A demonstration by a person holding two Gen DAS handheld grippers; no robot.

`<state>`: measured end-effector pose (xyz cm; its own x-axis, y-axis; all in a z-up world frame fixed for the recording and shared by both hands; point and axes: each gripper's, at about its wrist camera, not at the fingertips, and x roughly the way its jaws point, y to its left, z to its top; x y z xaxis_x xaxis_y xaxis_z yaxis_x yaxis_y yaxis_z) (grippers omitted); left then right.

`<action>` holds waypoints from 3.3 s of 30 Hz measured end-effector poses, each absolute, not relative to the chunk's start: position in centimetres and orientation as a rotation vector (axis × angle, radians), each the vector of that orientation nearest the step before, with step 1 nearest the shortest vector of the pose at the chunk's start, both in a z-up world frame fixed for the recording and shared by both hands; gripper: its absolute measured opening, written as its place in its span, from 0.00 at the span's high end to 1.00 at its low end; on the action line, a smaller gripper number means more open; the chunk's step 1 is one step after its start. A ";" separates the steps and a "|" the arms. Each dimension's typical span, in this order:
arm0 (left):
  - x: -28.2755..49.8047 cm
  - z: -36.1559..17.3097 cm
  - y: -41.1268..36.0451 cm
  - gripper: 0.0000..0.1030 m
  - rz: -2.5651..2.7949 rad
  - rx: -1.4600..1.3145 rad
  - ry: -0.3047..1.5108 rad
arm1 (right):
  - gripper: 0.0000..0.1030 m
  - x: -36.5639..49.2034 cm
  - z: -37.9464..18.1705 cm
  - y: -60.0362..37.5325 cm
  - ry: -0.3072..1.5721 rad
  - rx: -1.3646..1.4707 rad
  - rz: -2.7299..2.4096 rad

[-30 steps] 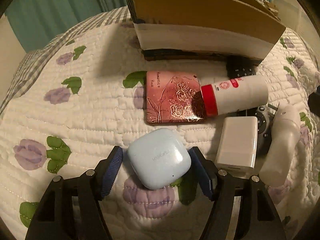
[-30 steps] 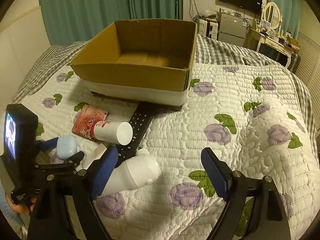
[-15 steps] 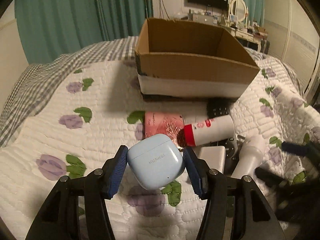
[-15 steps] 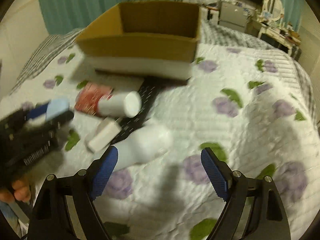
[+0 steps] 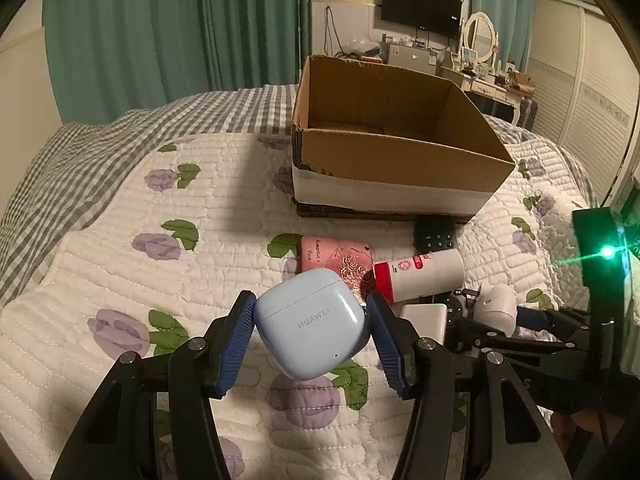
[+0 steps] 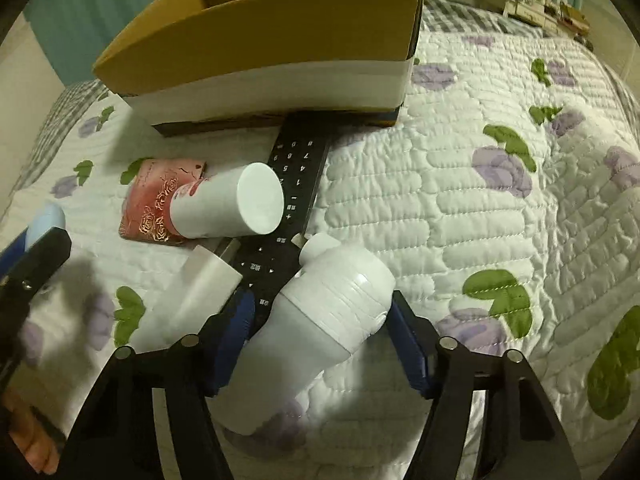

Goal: Organize rigid objects
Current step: 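Lower both held items into the box and open both tools, then grasp the white charger block with the left tool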

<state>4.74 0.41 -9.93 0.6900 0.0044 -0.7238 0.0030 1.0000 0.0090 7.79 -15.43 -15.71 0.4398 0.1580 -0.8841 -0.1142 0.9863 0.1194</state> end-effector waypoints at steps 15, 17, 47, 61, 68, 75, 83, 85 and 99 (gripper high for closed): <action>3.8 -6.4 -0.4 0.44 -0.018 -0.008 0.753 | 0.49 5.8 -8.1 -16.0 0.874 -0.059 0.205; 4.0 -4.8 -0.7 0.44 -0.026 -0.007 0.723 | 0.49 6.0 -6.6 -15.8 0.840 -0.070 0.214; 24.2 -4.0 -3.0 0.44 -0.117 0.101 0.720 | 0.49 23.9 0.6 -16.1 0.656 -0.085 0.267; 25.0 -4.8 -2.9 0.39 -0.084 0.063 0.751 | 0.49 24.5 -1.7 -17.0 0.700 -0.070 0.265; 24.5 -3.6 -2.5 0.39 -0.080 0.054 0.727 | 0.49 25.8 -1.9 -16.7 0.694 -0.070 0.271; 22.3 -1.6 -2.0 0.39 -0.063 0.039 0.711 | 0.21 25.2 -1.1 -17.5 0.664 -0.031 0.271; 15.8 3.8 -1.6 0.39 -0.015 0.030 0.664 | 0.21 18.8 4.1 -19.1 0.587 -0.026 0.252; 14.1 5.1 -1.6 0.39 0.000 0.025 0.654 | 0.21 16.4 5.8 -19.4 0.573 -0.039 0.254; 4.1 7.3 -2.0 0.33 -0.003 -0.007 0.640 | 0.12 4.3 10.8 -20.3 0.531 -0.081 0.270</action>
<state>4.15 -2.01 7.28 0.8019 -0.0052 -0.5975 0.0011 1.0000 -0.0073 4.30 -20.35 10.78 0.8279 0.2335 -0.5100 -0.2750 0.9614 -0.0064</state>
